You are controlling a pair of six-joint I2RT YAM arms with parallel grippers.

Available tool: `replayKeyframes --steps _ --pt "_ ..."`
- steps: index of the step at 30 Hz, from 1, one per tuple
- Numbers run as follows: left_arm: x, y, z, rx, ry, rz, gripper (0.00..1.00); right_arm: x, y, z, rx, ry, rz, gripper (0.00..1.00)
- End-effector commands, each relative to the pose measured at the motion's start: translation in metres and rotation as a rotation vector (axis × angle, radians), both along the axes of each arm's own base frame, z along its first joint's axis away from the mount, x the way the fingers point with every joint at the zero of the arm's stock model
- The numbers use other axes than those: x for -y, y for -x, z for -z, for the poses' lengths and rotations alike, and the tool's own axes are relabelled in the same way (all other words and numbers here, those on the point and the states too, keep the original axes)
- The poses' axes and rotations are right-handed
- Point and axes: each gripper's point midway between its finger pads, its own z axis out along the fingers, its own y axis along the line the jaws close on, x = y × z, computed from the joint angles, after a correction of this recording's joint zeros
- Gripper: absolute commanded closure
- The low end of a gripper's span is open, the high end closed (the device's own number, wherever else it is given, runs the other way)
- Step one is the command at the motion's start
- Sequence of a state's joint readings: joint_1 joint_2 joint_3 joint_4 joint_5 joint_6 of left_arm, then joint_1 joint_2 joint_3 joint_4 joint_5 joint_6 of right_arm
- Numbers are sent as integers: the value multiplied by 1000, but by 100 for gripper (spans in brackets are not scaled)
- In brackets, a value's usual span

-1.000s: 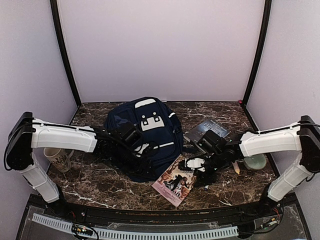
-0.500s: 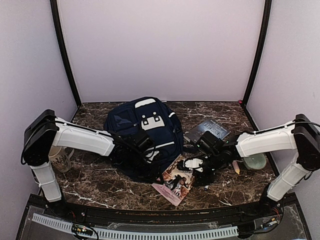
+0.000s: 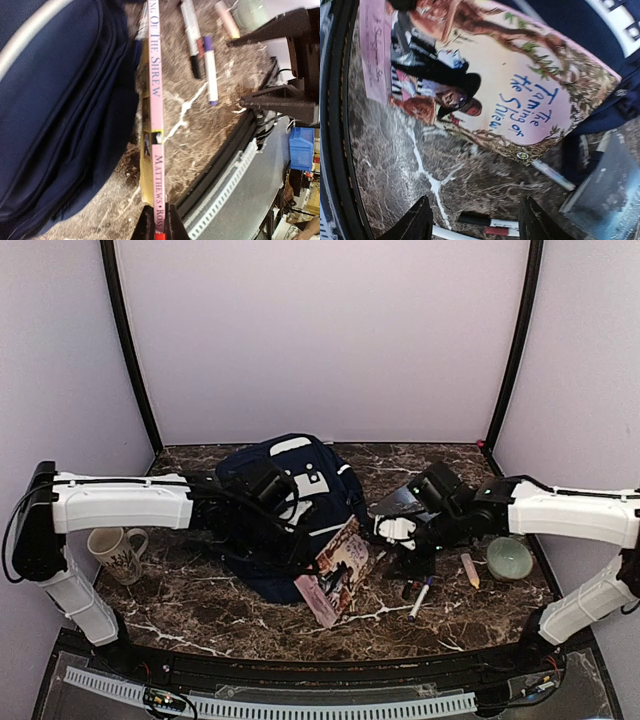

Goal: Pack the student bag
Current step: Pick up the book at the corner of the board, then pass from the left arm to the right

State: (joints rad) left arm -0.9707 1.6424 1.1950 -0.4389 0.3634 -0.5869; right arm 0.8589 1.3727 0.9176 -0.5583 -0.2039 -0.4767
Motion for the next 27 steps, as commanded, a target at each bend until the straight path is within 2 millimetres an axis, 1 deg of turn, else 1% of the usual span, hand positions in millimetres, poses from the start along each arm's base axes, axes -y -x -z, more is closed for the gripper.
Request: replayKeyframes --steps 1,2,3,5,6,7,8,11,12,13,14,16,18,19,22,25,26,27 --pt "-19 -16 -75 197 47 -50 100 3 -25 -71 47 -132 57 40" --pt "-20 -23 -88 239 59 -69 100 6 -33 -83 52 -161 91 35" --pt "-21 -27 -96 267 69 -81 100 11 -43 -95 59 -192 130 29" --pt "-22 -38 -118 337 109 -115 100 19 -62 -115 55 -267 205 15" --pt "-23 -44 -126 367 129 -136 100 23 -67 -119 26 -301 234 8" --pt "-25 -50 -136 399 153 -161 100 24 -75 -134 14 -356 252 1" --pt "-26 -56 -145 429 181 -185 100 25 -78 -143 -25 -414 259 0" --pt "-31 -72 -177 526 293 -253 100 27 -88 -157 -107 -534 280 0" --pt "-28 -75 -192 562 362 -260 100 25 -90 -161 -136 -567 285 0" --pt "-27 -76 -202 584 410 -262 100 23 -93 -165 -158 -600 279 0" --pt "-25 -77 -211 604 459 -263 100 20 -95 -169 -186 -629 276 0" --pt "-24 -78 -222 629 531 -264 100 12 -102 -175 -234 -687 272 1" --pt "-25 -81 -224 649 563 -267 100 2 -107 -182 -271 -750 240 4" --pt "-27 -84 -223 658 571 -277 100 -4 -107 -186 -304 -791 213 4" --pt "-31 -89 -224 660 625 -290 100 -19 -117 -205 -387 -894 173 3" --pt "-28 -87 -228 653 675 -264 100 -33 -127 -212 -479 -945 135 3" --pt "-26 -86 -230 649 687 -251 100 -36 -126 -218 -492 -965 119 3" --pt "-23 -84 -230 643 700 -236 100 -41 -128 -215 -516 -973 113 3"
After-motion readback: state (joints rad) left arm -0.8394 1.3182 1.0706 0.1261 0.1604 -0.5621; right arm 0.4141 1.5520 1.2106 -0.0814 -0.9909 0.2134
